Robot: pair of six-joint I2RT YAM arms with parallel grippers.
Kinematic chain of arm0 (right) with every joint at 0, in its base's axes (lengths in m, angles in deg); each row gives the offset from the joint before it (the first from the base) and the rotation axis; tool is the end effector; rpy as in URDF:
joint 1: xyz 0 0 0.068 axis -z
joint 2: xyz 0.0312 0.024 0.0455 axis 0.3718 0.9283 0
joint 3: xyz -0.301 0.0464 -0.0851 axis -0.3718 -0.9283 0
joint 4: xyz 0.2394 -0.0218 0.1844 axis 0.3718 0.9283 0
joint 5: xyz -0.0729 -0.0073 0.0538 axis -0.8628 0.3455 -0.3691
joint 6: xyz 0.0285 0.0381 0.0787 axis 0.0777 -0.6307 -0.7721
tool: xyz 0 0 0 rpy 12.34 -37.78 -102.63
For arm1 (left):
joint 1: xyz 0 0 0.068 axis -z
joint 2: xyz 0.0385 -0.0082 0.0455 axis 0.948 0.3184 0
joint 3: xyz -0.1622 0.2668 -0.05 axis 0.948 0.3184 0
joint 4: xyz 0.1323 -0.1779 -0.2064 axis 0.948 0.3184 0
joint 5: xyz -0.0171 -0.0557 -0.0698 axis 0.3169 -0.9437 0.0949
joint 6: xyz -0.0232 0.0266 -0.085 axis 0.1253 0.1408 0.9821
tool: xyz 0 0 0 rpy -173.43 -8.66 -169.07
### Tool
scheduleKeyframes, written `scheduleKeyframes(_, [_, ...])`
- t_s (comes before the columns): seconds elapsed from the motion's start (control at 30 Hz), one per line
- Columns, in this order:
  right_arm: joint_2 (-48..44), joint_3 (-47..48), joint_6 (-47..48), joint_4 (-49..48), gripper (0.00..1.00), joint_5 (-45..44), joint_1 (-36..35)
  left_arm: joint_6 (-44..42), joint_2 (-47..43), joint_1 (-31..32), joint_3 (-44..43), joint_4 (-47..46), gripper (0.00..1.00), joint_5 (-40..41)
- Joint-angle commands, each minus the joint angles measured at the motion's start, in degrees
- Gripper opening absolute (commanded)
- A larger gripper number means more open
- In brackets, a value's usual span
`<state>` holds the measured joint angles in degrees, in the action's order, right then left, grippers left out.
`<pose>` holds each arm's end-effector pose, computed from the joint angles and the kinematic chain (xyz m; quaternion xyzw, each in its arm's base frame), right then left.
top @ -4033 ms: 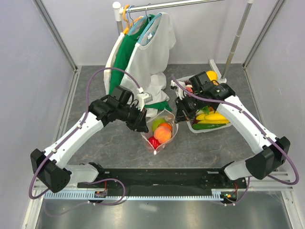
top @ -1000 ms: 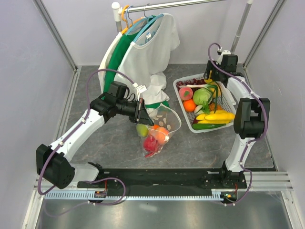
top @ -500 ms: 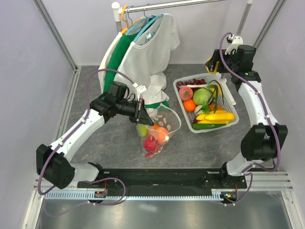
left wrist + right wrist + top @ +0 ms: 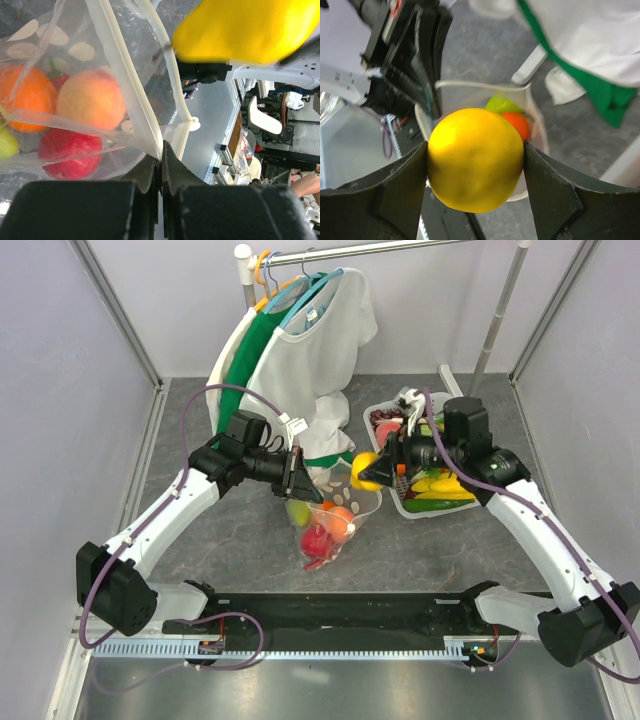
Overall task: Place the food in the zip-top bag and seal the zipper
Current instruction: Pick up the fake fruit from the bin, then place the fake fruit in the zipper food storage bag.
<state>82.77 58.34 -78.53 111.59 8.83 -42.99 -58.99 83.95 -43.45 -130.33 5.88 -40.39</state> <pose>0.2661 0.1630 0.4142 -0.2814 0.7566 0.4251 0.4094 0.2569 -0.2081 0.3328 0.1909 0.8294 -0.5040 0.1469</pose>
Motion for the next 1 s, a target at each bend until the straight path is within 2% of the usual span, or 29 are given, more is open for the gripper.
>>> scheduleKeyframes(0.0, [-1.7, -3.0, 0.5, 1.0, 0.43, 0.2, -6.1, 2.5, 0.0, -0.4, -1.1, -2.4, 0.02, -2.8])
scheduleKeyframes(0.33, [5.4, -0.5, 5.4, 1.4, 0.42, -7.4, -16.9, 2.8, -0.4, -0.4, -0.7, -2.8, 0.02, -3.3])
scheduleKeyframes(0.37, [6.7, 0.1, 5.7, 1.4, 0.48, -9.7, -17.6, 2.7, -0.5, -0.4, -0.6, -2.8, 0.02, -3.3])
scheduleKeyframes(0.43, [8.1, 0.8, 6.5, 1.3, 0.53, -11.8, -19.2, 2.7, -0.5, -0.4, -0.2, -3.0, 0.02, -3.4])
scheduleKeyframes(0.5, [10.0, 1.5, 5.7, 0.6, 0.76, -14.4, -19.8, 2.8, -0.7, -0.4, -0.2, -3.4, 0.02, -3.7])
scheduleKeyframes(0.53, [10.3, 1.7, 5.2, -0.2, 0.84, -14.8, -19.8, 2.8, -0.7, -0.4, -0.1, -3.4, 0.02, -3.8])
scheduleKeyframes(0.63, [11.1, 3.8, 2.7, -0.9, 0.96, -16.0, -19.6, 3.0, -1.1, -0.7, 0.1, -3.5, 0.02, -4.4])
scheduleKeyframes(0.83, [7.8, 6.1, 1.5, -1.0, 0.98, -16.6, -16.2, 3.5, -1.9, -1.6, 1.0, -3.7, 0.02, -5.1])
scheduleKeyframes(0.93, [5.4, 8.4, 3.4, 5.3, 0.98, -15.0, -13.2, 3.5, -2.3, -2.0, 1.2, -3.9, 0.02, -5.0])
scheduleKeyframes(0.97, [4.8, 10.2, 7.0, 8.1, 0.98, -14.3, -12.2, 3.5, -2.5, -2.0, 1.3, -3.9, 0.02, -5.1])
